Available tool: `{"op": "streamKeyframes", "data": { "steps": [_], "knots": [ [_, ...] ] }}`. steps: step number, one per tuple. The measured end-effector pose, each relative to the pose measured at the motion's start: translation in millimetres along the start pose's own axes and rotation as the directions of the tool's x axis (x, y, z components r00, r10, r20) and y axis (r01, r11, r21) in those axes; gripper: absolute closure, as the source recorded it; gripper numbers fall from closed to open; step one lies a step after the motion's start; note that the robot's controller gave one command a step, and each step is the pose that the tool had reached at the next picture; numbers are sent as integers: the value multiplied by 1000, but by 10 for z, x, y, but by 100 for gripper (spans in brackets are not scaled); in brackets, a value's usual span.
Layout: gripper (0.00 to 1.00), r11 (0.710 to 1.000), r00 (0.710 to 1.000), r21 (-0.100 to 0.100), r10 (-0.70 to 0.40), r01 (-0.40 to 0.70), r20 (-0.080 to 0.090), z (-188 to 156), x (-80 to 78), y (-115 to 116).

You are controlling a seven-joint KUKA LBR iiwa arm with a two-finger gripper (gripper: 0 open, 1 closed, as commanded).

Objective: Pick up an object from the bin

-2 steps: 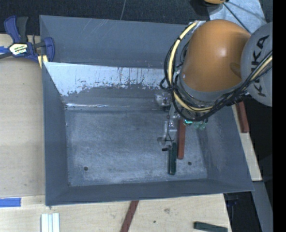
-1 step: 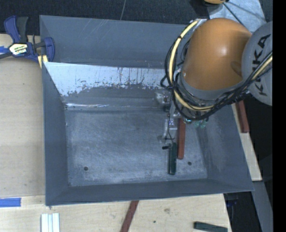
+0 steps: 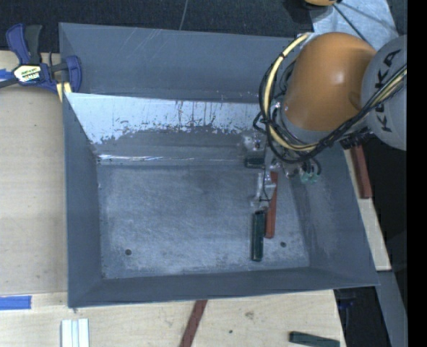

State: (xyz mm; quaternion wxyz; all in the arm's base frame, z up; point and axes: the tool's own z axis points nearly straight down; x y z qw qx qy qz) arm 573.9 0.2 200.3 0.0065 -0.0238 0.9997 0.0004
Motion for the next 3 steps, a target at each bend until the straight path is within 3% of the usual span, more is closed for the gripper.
{"op": "streamKeyframes", "data": {
  "steps": [1,2,3],
  "knots": [
    [0,989,989,1,-146,146,-7,720,187,-199],
    [0,954,954,-6,-301,300,-17,965,347,-302],
    [0,934,934,-1,-358,358,-5,1198,625,-623]
  ]
}}
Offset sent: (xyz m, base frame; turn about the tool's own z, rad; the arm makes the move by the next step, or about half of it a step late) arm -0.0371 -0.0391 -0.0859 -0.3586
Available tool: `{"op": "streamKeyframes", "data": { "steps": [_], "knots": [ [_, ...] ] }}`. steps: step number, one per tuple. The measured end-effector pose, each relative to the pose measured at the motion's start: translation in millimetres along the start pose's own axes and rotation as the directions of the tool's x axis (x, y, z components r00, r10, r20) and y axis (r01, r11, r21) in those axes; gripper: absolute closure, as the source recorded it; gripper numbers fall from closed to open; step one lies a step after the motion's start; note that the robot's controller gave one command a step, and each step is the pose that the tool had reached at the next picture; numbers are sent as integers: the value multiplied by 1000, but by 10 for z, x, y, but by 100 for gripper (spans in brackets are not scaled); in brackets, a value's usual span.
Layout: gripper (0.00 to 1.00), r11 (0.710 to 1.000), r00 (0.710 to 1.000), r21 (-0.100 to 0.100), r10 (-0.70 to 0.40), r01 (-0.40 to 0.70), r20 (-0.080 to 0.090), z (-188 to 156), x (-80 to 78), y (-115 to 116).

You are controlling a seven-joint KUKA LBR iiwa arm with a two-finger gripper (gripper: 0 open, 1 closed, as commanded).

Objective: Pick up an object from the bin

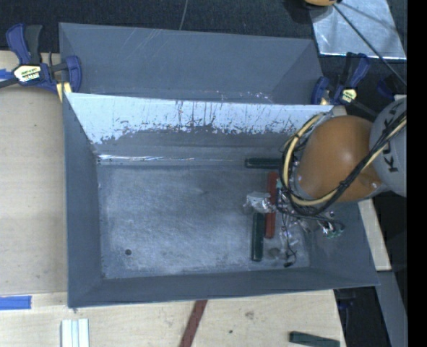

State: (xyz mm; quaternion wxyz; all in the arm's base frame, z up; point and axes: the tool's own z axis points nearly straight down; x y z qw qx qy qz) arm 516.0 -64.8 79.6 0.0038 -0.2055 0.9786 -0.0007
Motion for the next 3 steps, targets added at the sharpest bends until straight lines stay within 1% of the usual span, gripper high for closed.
{"op": "streamKeyframes", "data": {
  "steps": [1,2,3],
  "knots": [
    [100,904,904,-2,-428,428,0,87,-532,-445],
    [100,904,904,-3,-427,427,0,87,-531,-446],
    [100,899,899,-3,-439,439,-2,-1409,-401,-316]
  ]
}}
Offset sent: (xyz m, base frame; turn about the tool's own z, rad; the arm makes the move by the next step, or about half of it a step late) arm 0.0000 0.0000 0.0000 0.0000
